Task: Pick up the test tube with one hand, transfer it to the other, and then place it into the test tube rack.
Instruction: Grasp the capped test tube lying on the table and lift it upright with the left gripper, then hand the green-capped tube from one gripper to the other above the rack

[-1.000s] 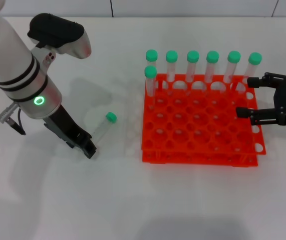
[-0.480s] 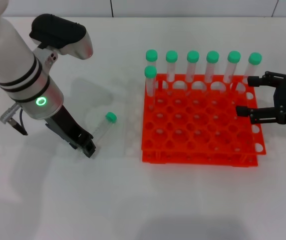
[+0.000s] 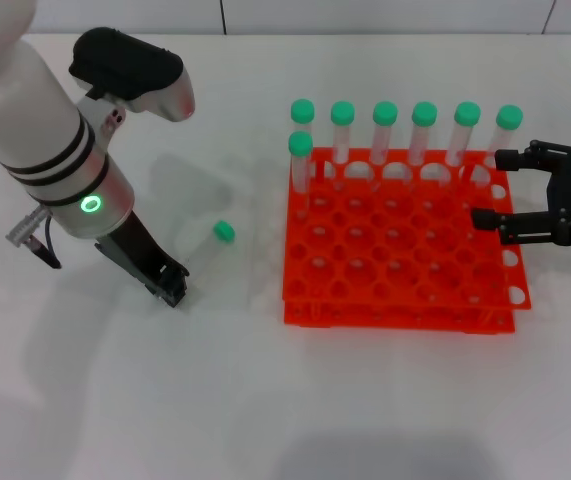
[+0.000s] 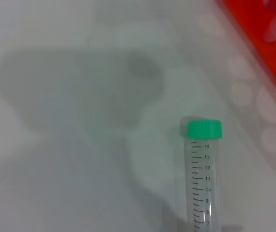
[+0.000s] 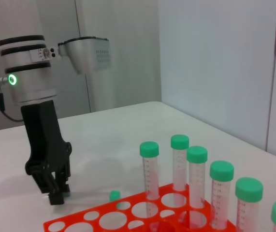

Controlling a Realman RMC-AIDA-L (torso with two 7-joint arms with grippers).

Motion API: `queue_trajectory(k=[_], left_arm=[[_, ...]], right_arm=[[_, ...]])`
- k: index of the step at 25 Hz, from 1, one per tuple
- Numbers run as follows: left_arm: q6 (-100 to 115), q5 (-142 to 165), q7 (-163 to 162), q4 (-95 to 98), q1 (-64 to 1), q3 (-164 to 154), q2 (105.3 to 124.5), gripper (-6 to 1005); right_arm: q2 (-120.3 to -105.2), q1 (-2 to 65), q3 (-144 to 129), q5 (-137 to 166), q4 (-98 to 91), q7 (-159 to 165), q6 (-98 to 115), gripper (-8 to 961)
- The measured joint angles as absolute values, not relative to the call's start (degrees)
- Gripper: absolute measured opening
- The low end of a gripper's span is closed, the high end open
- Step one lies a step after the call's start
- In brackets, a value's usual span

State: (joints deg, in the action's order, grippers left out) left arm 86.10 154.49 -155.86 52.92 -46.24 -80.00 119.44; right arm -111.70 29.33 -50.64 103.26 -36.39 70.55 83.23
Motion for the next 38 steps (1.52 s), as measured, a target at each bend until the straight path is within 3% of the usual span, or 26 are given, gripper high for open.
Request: queue_trajectory(k=[1, 12, 21, 31, 38], left_arm=[[86.0, 154.5, -155.8, 53.4, -46.1, -79.9, 119.45, 190], [80.3, 148.9, -146.9, 74.0, -38.4, -75.3, 119.16, 199], [69.5, 124.1, -118.5, 70.8, -33.8, -66.1, 118.92, 205], [73.8, 106.0, -97.3, 47.6, -41.2, -63.1, 115.99, 213], [78.3, 104.2, -83.2, 35.3, -47.1, -62.5, 114.63, 219]], right_arm=[[-111.70, 29.3, -50.6, 103.3, -36.4, 70.6, 83.2, 886], [-111.70, 29.3, -50.5, 103.2, -36.4, 70.8, 83.6, 886], [-112.46, 29.3, -50.5, 102.7, -36.4, 70.8, 83.7, 886], [-113.76, 29.4, -50.5, 102.5, -37.7, 70.8, 83.9, 885], [-113.83, 29.3, -50.5, 101.2, -37.8, 70.7, 84.4, 886]])
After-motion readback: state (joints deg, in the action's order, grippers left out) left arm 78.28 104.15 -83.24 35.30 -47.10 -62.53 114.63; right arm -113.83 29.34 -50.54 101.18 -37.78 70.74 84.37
